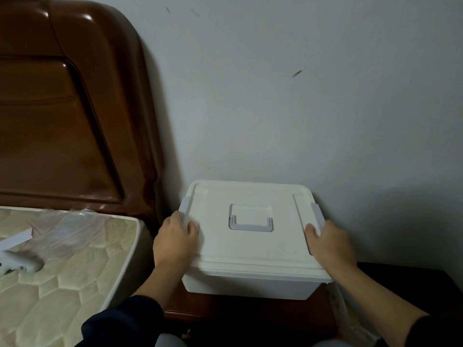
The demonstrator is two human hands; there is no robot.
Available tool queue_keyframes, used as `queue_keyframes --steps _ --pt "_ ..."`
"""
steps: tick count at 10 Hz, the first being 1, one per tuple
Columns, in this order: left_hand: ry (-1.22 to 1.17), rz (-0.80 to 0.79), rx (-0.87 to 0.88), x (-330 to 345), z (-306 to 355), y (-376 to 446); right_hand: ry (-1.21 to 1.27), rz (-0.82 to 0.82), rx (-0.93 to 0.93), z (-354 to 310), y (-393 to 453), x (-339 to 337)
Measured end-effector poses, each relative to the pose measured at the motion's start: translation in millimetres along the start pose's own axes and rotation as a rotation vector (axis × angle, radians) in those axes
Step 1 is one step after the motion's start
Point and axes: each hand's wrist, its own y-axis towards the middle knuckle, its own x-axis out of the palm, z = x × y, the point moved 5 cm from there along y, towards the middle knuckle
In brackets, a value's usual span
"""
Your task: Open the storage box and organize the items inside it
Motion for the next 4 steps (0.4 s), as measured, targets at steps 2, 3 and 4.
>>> queue_keyframes --steps 2,3,4 --pt "0.118 0.039 0.239 -5.5 15.1 -47.7 0.001 -0.067 -0.21 -13.4 -25.7 -0.8" --pt "0.2 0.022 0.313 -7.1 20.3 -70.6 -0.047 -0.015 -0.28 -4.0 -60.8 -0.1" --pt "0.144 0.11 0.345 -1.5 14.8 -100.6 -0.015 0.063 -0.449 6.2 -100.0 -5.3"
